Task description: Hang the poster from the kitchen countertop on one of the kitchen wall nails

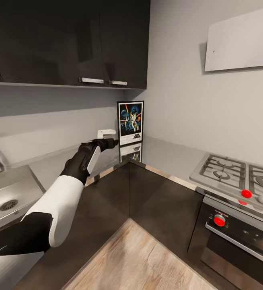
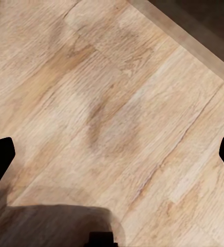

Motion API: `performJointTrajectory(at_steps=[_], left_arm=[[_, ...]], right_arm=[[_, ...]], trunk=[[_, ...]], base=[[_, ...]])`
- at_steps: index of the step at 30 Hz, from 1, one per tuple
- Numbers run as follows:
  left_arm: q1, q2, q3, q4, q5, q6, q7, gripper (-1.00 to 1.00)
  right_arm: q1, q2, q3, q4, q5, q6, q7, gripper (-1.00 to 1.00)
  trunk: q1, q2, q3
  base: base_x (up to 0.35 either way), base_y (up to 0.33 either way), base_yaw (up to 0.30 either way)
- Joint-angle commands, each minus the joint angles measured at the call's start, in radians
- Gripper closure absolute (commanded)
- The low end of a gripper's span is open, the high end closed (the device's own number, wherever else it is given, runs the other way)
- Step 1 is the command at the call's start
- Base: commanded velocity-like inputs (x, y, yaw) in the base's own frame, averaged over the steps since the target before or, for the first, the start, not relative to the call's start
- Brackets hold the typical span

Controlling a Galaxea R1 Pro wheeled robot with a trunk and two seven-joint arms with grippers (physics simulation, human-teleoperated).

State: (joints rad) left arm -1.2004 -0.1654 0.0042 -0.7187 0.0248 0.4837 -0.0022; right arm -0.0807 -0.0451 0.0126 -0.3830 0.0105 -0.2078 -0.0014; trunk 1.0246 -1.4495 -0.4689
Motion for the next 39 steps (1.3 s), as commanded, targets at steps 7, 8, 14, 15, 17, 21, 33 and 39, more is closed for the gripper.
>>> performJointTrajectory(at_steps=[7,8,14,15,17,21,33,39], left_arm=[[-0.001,0.0,0.003,-0.001,0.003,0.004,-0.001,-1.0],[-0.001,0.0,0.003,-0.001,0.003,0.004,-0.001,-1.0],[-0.001,0.0,0.003,-0.001,0.003,0.004,-0.001,-1.0],[-0.001,0.0,0.003,-0.001,0.003,0.004,-0.001,-1.0],[-0.001,0.0,0.003,-0.001,0.003,0.004,-0.001,-1.0],[-0.001,0.0,0.005,0.002,0.003,0.004,-0.001,-1.0],[-0.001,0.006,0.008,0.003,0.002,0.004,-0.001,-1.0],[-0.001,0.007,0.01,0.002,0.002,0.005,-0.001,-1.0]], right_arm=[[-0.001,0.004,0.001,0.057,0.0,-0.004,0.0,-1.0],[-0.001,0.004,0.001,0.059,0.0,-0.004,0.0,-1.0],[-0.001,0.005,0.001,0.069,0.0,-0.004,0.0,-1.0],[-0.001,0.005,0.001,0.069,0.0,-0.004,0.0,-1.0],[-0.001,0.005,0.001,0.071,0.0,-0.004,0.0,-1.0],[-0.001,0.006,0.0,0.091,0.0,-0.002,0.002,-1.0],[-0.001,0.0,-0.006,0.262,-0.007,-0.004,0.001,-1.0],[-0.001,-0.001,-0.005,0.267,-0.005,-0.004,0.001,-1.0]], trunk=[[0.0,-0.001,-0.001],[0.0,-0.001,-0.001],[0.0,-0.001,-0.001],[0.0,-0.001,-0.001],[0.0,-0.001,-0.001],[0.0,-0.001,-0.001],[0.0,-0.001,-0.001],[0.0,-0.001,-0.001]], base=[[0.301,0.0,0.0],[0.334,0.0,0.0],[0.337,0.0,0.0],[0.338,0.0,0.0],[0.339,0.0,0.0],[0.272,0.0,0.0],[0.088,-0.028,0.0],[0.041,-0.018,0.0]])
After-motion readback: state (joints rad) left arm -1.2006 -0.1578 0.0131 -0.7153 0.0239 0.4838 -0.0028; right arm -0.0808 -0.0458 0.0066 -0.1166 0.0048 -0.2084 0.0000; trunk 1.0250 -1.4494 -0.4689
